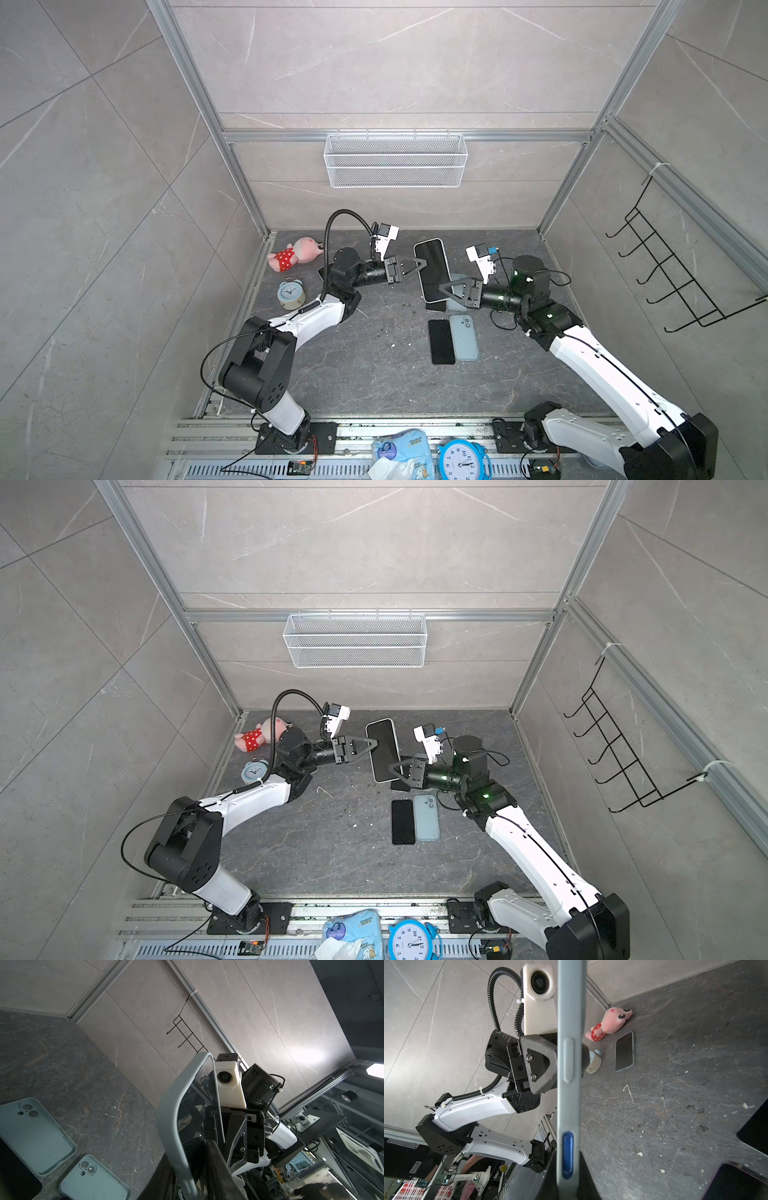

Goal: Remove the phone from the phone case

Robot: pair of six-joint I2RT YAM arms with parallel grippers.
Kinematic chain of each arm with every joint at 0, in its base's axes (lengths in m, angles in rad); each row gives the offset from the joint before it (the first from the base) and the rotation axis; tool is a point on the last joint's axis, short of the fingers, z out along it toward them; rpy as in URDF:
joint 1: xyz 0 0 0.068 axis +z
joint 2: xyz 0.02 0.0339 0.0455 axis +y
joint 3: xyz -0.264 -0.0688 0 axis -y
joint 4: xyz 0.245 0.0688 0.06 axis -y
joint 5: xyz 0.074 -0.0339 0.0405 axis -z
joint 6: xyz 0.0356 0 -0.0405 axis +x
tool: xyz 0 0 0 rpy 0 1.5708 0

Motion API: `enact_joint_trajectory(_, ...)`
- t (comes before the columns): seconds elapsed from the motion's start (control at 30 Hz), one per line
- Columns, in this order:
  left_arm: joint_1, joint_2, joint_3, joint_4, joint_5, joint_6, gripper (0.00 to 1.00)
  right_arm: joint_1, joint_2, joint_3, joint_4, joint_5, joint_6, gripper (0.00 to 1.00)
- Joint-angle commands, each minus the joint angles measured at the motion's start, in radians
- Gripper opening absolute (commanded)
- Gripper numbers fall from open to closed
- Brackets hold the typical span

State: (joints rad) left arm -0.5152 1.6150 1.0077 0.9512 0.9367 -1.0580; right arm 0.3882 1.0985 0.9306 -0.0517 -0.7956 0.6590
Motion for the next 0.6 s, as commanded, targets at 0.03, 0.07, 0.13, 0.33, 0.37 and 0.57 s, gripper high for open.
enact_joint_trajectory(0.03, 0.001, 0.007, 0.049, 0.068, 0.063, -0.014, 0.13, -0.003, 0.009, 0.038, 0.076, -0.054, -0.013, 0.0)
enact_joint_trajectory(0.07, -0.001, 0.006, 0.049, 0.07, 0.065, -0.018, 0.1, -0.003, 0.013, 0.042, 0.076, -0.061, -0.016, 0.0)
enact_joint_trajectory(0.13, 0.0, 0.001, 0.049, 0.067, 0.076, -0.022, 0.02, -0.004, 0.018, 0.049, 0.074, -0.065, -0.019, 0.0)
enact_joint_trajectory(0.33, -0.002, -0.035, 0.042, 0.049, 0.093, -0.022, 0.0, -0.006, 0.041, 0.07, 0.067, -0.082, -0.03, 0.0)
enact_joint_trajectory(0.37, -0.001, -0.05, 0.036, 0.032, 0.092, -0.011, 0.0, -0.008, 0.044, 0.075, 0.062, -0.078, -0.033, 0.01)
enact_joint_trajectory(0.57, 0.0, -0.213, -0.017, -0.183, -0.132, 0.134, 0.0, -0.011, 0.011, 0.046, 0.117, -0.039, 0.017, 0.64)
